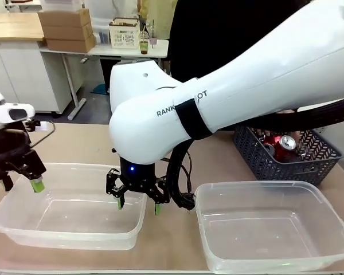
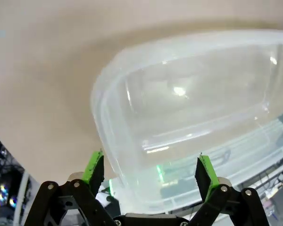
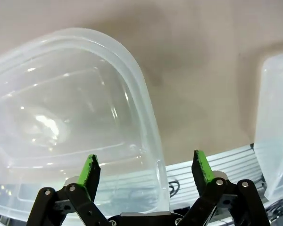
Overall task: Sort the waste into each basket.
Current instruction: Pick up the Organizing box on the left side of the table and lift it.
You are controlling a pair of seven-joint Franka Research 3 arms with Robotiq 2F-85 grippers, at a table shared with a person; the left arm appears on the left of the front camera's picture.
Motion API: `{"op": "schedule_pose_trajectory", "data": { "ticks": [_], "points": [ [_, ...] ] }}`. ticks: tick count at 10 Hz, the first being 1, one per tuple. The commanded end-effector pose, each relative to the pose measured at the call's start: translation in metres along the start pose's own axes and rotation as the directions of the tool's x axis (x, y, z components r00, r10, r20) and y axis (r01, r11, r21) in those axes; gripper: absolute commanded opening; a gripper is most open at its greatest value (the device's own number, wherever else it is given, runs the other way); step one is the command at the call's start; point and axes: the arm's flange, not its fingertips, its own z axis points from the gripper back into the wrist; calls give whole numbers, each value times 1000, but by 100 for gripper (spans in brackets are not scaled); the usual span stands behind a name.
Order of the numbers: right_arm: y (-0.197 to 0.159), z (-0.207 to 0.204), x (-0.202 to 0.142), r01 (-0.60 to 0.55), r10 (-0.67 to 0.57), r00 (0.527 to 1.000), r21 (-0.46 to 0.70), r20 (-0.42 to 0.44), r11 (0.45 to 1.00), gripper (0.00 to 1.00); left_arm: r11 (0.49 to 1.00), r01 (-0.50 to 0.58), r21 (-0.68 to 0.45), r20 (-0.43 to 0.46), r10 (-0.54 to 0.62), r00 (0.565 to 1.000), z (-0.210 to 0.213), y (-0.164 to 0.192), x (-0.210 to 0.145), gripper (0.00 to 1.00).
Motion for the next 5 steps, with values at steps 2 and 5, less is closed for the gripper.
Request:
{"op": "schedule_pose_trajectory", "data": {
  "ticks": [2, 5],
  "points": [
    [1, 2, -5, 17, -17, 1000, 10, 3, 1000, 100, 989, -146, 38, 100, 142, 985, -64, -9, -52, 100],
    [-1, 0, -4, -7, 7, 999, -1, -36, 1000, 7, 973, -198, 119, 123, 183, 975, -66, -5, -54, 0]
  ]
}}
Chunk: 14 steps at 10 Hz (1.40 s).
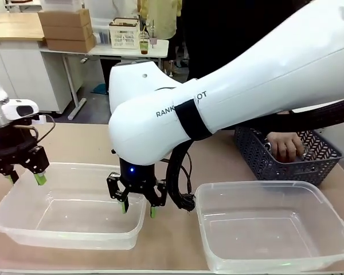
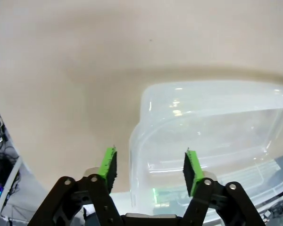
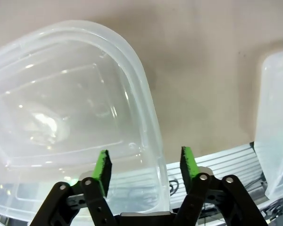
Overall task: Sort the waste into each basket.
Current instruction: Pick up the Organizing box on the left side of the table and lift it.
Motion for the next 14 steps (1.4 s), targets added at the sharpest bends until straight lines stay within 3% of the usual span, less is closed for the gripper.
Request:
{"op": "schedule_pose_trajectory", "data": {
  "ticks": [1, 2, 3, 4, 5, 10, 12, 14],
  "points": [
    [-1, 1, -2, -4, 4, 1000, 4, -24, 1000, 0, 997, -39, 71, 22, 37, 999, -64, -4, -78, 0],
    [-1, 1, -2, -5, 5, 1000, -2, -27, 1000, 0, 997, -46, 65, 25, 45, 999, -65, -5, -78, 0],
    [-2, 2, -2, -3, 3, 1000, -2, -24, 1000, 0, 995, -55, 78, 35, 52, 998, -66, -6, -78, 16],
    [-3, 3, -3, 1, -1, 1000, -1, -21, 1000, 4, 995, -52, 85, 26, 50, 998, -67, -7, -78, 7],
    [-3, 3, -3, 0, 0, 1000, 0, -20, 1000, 0, 991, -72, 110, 41, 67, 997, -67, -7, -79, 0],
    [-14, 13, 0, 7, -7, 1000, 18, -19, 1000, 0, 989, -117, 88, 58, 113, 992, -45, -10, -83, 0],
    [-31, 47, 6, -10, 10, 1000, 14, 14, 1000, 0, 989, -136, 58, 38, 134, 990, 4, -12, -83, 0],
    [-56, 89, 5, -87, 87, 996, 5, 1, 996, 0, 985, -157, 70, 110, 149, 983, 84, -20, -82, 0]
  ]
}}
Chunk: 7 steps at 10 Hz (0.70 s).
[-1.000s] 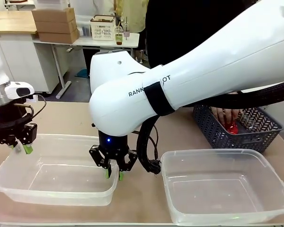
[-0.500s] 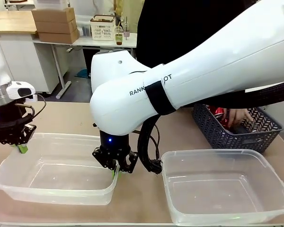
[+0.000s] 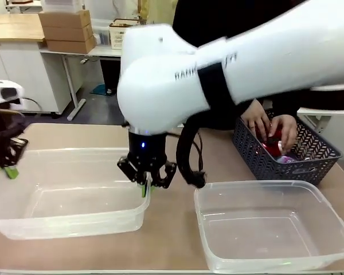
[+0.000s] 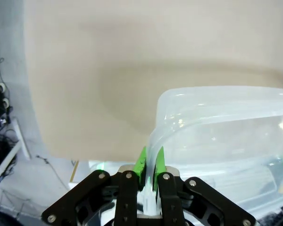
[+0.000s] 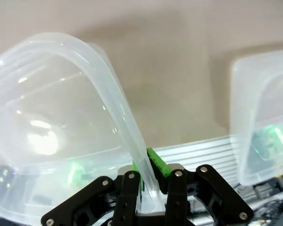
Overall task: Sort the waste into each basket.
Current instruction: Pick up the Organizing box on the left side of the table and lift it.
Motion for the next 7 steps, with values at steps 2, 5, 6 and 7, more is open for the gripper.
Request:
{"op": "schedule_pose_trajectory", "data": {
  "ticks": [2, 5, 6, 7],
  "points": [
    [-48, 52, -10, -128, 126, 991, -41, -46, 991, 0, 999, -1, 53, 99, -4, 995, 71, -11, -19, 0],
    [-16, 43, -16, -89, 90, 996, 23, -17, 996, 0, 1000, 2, 10, 83, -2, 997, 53, -15, -30, 0],
    [-16, 43, -16, -89, 90, 996, 23, -17, 996, 0, 1000, 2, 10, 83, -2, 997, 53, -15, -30, 0],
    [-24, 59, -26, -138, 139, 990, 32, -22, 990, 5, 1000, 22, -5, 84, -22, 996, 72, -26, -31, 7]
  ]
}}
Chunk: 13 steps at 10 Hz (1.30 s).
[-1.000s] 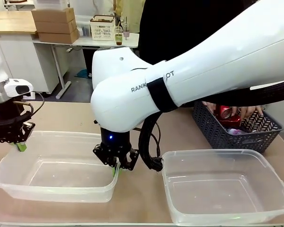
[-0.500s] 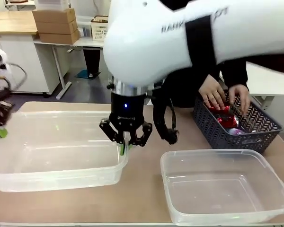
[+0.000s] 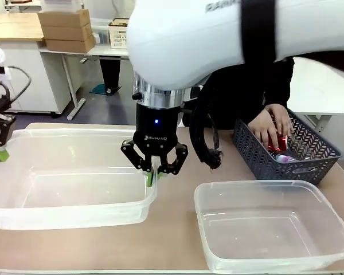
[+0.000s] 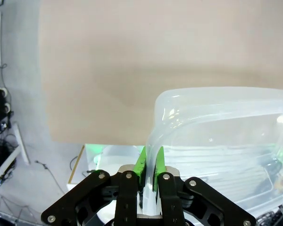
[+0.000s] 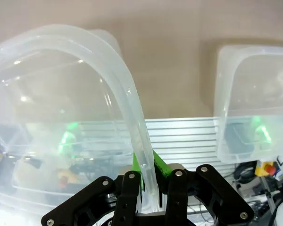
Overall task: Sort the waste into each basket.
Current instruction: Pick up the Organizing box on the left side of the table and lift it.
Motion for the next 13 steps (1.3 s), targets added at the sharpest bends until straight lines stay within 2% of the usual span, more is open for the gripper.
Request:
{"op": "schedule_pose_trajectory", "data": {
  "ticks": [1, 2, 3, 4, 5, 7, 8, 9, 10, 13],
  "points": [
    [-22, 13, 8, -27, 27, 999, 22, -24, 999, 5, 975, -185, -127, -13, 185, 983, 13, -21, 10, 7],
    [-48, 25, 14, -78, 81, 995, 43, -63, 996, 5, 943, -258, -212, -91, 244, 965, 15, -48, 24, 7],
    [-75, 43, 17, -100, 105, 991, 74, -77, 992, 5, 927, -318, -198, -91, 305, 948, 19, -76, 45, 7],
    [-96, 55, 18, -102, 110, 989, 80, -100, 992, 5, 926, -307, -222, -103, 291, 951, 24, -102, 60, 7],
    [-119, 60, 18, -85, 92, 989, 65, -118, 994, 5, 926, -320, -200, -55, 316, 947, 27, -131, 76, 7],
    [-167, 50, 14, -52, 61, 995, 97, -82, 994, 5, 933, -284, -221, -85, 272, 959, 18, -169, 98, 7],
    [-186, 38, 14, -61, 75, 996, 211, -56, 976, 5, 943, -250, -220, -81, 238, 968, 7, -180, 102, 7],
    [-192, 15, 16, -38, 50, 998, 244, -45, 969, 5, 962, -227, -154, -92, 214, 972, 14, -152, 79, 7],
    [-183, 63, 30, -40, 43, 997, 54, -60, 998, 5, 962, -227, -154, -92, 214, 972, 14, -152, 79, 7],
    [-183, 63, 30, -40, 43, 997, 54, -60, 998, 5, 962, -227, -154, -92, 214, 972, 14, -152, 79, 7]
  ]
}}
